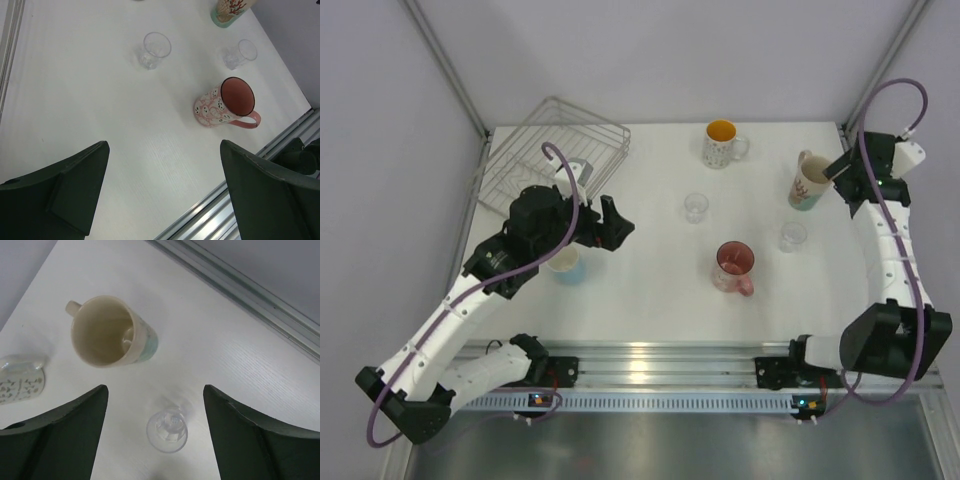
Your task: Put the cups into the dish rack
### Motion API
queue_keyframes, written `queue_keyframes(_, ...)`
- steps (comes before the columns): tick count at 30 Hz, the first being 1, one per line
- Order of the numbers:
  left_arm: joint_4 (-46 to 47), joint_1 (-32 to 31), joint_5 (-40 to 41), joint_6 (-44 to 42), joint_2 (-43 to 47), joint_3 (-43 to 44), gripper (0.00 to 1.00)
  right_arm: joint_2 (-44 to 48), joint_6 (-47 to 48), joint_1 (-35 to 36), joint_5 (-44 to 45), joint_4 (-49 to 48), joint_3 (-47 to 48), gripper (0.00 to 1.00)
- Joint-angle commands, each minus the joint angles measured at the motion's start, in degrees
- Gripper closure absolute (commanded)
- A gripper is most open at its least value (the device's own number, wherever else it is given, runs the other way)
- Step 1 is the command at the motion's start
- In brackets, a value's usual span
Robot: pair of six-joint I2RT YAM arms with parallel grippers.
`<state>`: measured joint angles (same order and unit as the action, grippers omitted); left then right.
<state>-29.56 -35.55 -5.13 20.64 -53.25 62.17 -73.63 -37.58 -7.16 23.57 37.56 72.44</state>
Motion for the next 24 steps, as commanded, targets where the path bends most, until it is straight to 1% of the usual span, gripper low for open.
queue_keyframes(1,3.11,-0.05,-0.06,-0.26,0.08,-0.3,0.02,-4.06,-1.44,-4.17,-3.25,-3.01,2.17,0.23)
queue_keyframes(4,3.11,-0.05,-0.23,0.01,-0.53,-0.38,0.02,-7.66,-1.27,-5.93,-6.33,-6.0,2.88,0.3)
queue_keyframes(6,3.11,-0.05,-0.15,-0.25,-0.88,-0.38,0.02,-10.29,-0.83,-6.55,-8.1,-7.49,3.84,0.31)
queue_keyframes(9,3.19,-0.05,-0.15,-0.52,-1.41,-0.38,0.02,-13.64,1.1,-6.73,-10.65,-8.81,5.42,0.36)
queue_keyframes(13,3.54,-0.05,-0.15,-0.87,-1.77,-0.38,0.02,-15.93,9.08,-6.73,-14.34,-12.85,4.99,0.39)
queue_keyframes(15,3.63,-0.05,-0.24,-1.04,-1.76,-0.38,0.02,-16.55,11.81,-6.82,-13.82,-15.13,3.93,0.42)
queue_keyframes(18,3.63,-0.05,-0.41,-1.48,-2.2,-0.3,0.02,-18.04,13.84,-6.99,-13.73,-16.03,4.19,0.46)
queue_keyframes(23,3.72,-0.05,-0.85,-1.4,-2.56,-0.12,0.02,-21.11,16.93,-6.99,-17.59,-15.76,5.86,0.52)
queue_keyframes(24,3.72,-0.05,-1.03,-1.22,-2.56,-0.21,0.02,-21.56,17.36,-7.08,-18.64,-15.68,6.04,0.55)
